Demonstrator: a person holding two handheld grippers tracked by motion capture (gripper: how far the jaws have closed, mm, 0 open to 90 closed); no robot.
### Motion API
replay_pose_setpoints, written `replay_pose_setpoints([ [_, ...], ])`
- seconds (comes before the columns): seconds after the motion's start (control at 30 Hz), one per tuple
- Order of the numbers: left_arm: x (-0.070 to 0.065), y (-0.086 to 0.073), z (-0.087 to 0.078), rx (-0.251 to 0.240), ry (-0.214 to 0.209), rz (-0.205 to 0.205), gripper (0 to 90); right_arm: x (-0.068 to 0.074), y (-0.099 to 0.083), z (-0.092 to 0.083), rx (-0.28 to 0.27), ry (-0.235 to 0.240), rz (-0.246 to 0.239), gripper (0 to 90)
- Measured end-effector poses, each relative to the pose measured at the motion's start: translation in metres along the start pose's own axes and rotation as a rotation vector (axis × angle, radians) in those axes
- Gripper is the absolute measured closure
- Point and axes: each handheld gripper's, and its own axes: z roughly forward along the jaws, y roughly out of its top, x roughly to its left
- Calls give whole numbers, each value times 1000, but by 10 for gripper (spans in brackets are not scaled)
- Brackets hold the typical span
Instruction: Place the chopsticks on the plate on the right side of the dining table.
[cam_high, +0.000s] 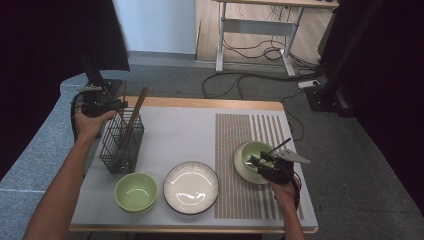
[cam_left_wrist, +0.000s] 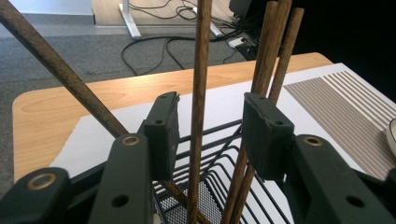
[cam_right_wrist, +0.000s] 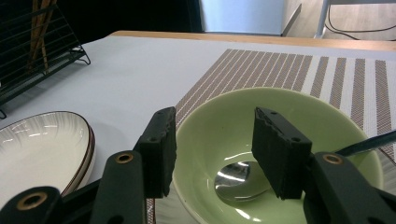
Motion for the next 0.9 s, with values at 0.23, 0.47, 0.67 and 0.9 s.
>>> replay_pose_setpoints([
  [0.23,3,0,3,-4,1,-10,622,-2,0,-1,0,-1,2,499],
  [0.47,4,-1,6,1,-5,-18,679,-2,0,-1,-4,-3,4,499],
  [0.67,4,-2,8,14,-21,-21,750,-2,0,-2,-5,-3,3,499],
  [0.9,1,-1,8,19,-32,-20,823,-2,0,-2,-8,-6,3,499],
])
